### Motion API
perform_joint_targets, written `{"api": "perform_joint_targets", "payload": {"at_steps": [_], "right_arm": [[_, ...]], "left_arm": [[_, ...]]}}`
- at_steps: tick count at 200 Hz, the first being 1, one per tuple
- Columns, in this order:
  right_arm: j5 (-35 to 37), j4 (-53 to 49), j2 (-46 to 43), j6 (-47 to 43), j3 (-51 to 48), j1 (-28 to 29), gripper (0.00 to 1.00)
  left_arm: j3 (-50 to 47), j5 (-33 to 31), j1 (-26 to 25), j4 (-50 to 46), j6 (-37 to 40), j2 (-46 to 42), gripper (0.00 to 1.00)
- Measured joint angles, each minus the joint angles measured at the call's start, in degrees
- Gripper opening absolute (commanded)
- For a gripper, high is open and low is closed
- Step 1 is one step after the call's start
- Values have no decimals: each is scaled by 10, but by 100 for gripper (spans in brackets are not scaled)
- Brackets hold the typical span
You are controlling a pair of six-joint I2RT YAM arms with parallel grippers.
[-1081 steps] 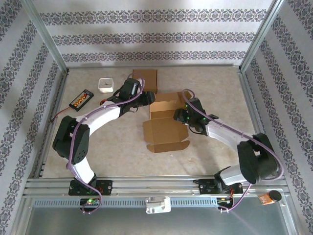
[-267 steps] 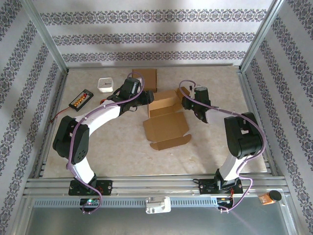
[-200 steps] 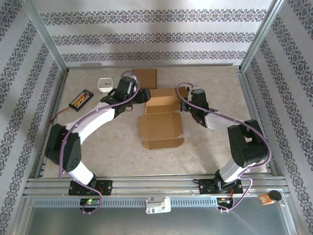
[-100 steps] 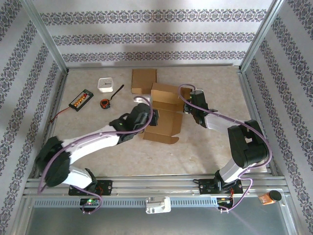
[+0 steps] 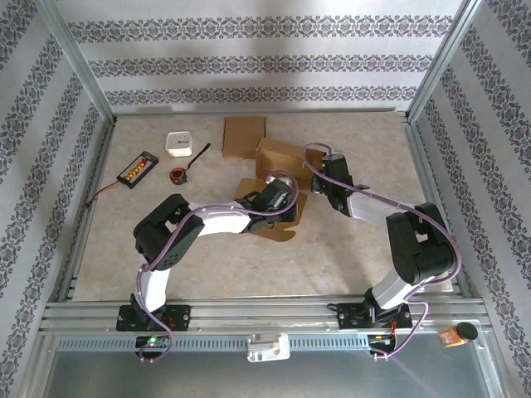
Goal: Fold the paper box
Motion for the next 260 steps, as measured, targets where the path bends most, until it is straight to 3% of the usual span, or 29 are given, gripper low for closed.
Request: {"api": "perform_joint_targets", "payload": {"at_steps": [34, 96, 167, 225, 260], "right_arm": [[-4, -14, 0, 10, 5, 0, 12], [-36, -97, 0, 63, 56, 0, 12], [-112, -155, 12, 206, 77, 7, 18], [-65, -145, 31, 236, 76, 62, 17], [-42, -135, 32, 231, 68, 63, 17]], "left_arm": [[32, 59, 7, -1, -1, 54, 0], [36, 104, 35, 10, -2, 63, 0], [36, 114, 39, 39, -11, 73, 0], [33, 110, 40, 49, -19, 73, 0], [-14, 87, 42, 80, -29, 44, 18]]}}
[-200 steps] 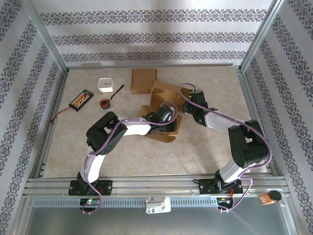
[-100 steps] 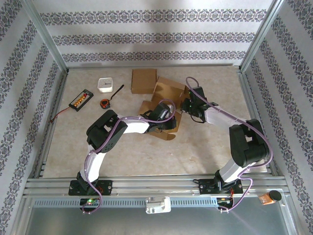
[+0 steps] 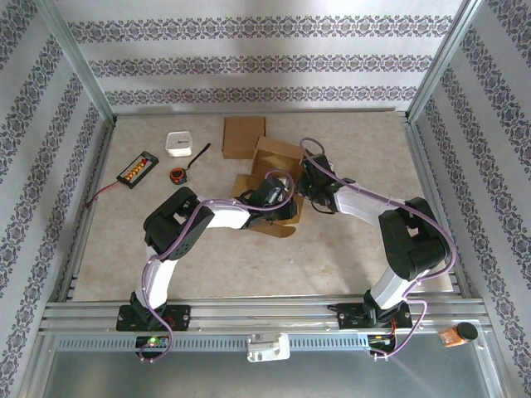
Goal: Fold the paper box
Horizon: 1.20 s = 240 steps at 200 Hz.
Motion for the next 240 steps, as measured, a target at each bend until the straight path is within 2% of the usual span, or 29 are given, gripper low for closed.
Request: {"api": "perform_joint_targets", "payload": {"at_steps": [32, 55, 88, 109, 128, 154, 167, 189, 240], "right_arm": [[8, 0, 1, -10, 0, 0, 14], [13, 0, 3, -15, 0, 0, 13], [14, 0, 6, -21, 3, 0, 12], [14, -1, 10, -23, 7, 0, 12], [14, -2, 12, -24, 10, 0, 11], [11, -12, 12, -24, 16, 0, 11], [9, -20, 12, -26, 21, 0, 10], [3, -37, 12, -30, 36, 2, 8], [-25, -88, 16, -36, 76, 19, 8]], "left_arm": [[-50, -41, 7, -8, -2, -68, 32], [-78, -80, 9, -15, -1, -135, 35], [-95, -155, 18, -53, 12, -205, 35], [-104, -191, 31, -83, 22, -212, 25], [-113, -178, 43, -93, 34, -197, 14], [-101, -108, 46, -85, 37, -129, 4], [-96, -79, 46, -69, 30, -91, 3], [-86, -56, 46, -42, 19, -76, 2], [-64, -53, 46, -40, 14, -59, 1]]}}
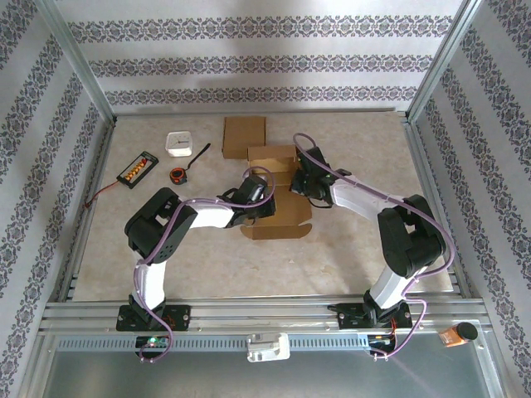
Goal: Fold the paper box
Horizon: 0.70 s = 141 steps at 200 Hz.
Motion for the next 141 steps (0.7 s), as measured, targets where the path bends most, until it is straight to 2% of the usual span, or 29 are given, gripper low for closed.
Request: {"api": "perform_joint_targets", "payload": {"at_steps": [54, 97, 141], "right_arm": [[-29, -8, 22, 22, 15, 15, 8], [-38, 27, 53, 29, 15, 44, 11], [-43, 70, 76, 12, 5, 52, 17]], "left_arm": [[10, -3, 0, -18, 0, 0, 1], [12, -3, 0, -21, 0, 0, 2], [5, -7, 0, -31, 1, -16, 13]]}}
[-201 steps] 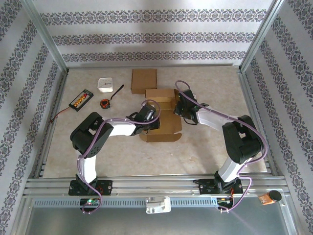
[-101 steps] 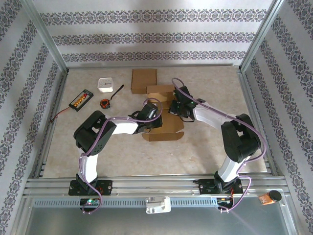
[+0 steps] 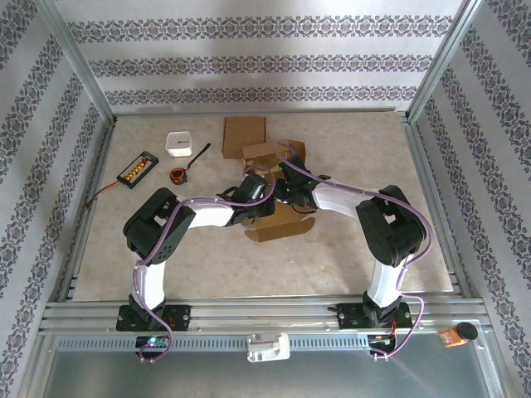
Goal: Fold the paper box
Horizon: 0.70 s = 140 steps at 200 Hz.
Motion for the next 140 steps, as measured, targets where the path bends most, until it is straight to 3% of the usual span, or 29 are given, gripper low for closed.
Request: {"api": "perform_joint_targets", "payload": {"at_steps": [44, 86, 103, 121, 140], "right_arm": [[-16, 21, -25, -33, -12, -2, 24], [-54, 25, -170, -104, -41, -13, 42], [-67, 37, -229, -134, -43, -45, 57], [-78, 45, -249, -152, -32, -102, 61], [-122, 45, -213, -158, 1, -162, 60]], "left_arm": [[-29, -17, 0, -16, 3, -92, 20], [-38, -49, 0, -38, 11, -210, 26], [-31, -78, 1, -63, 17, -257, 30], [-2, -96, 12, -98, 27, -280, 36], [33, -91, 54, -115, 30, -279, 44]]}}
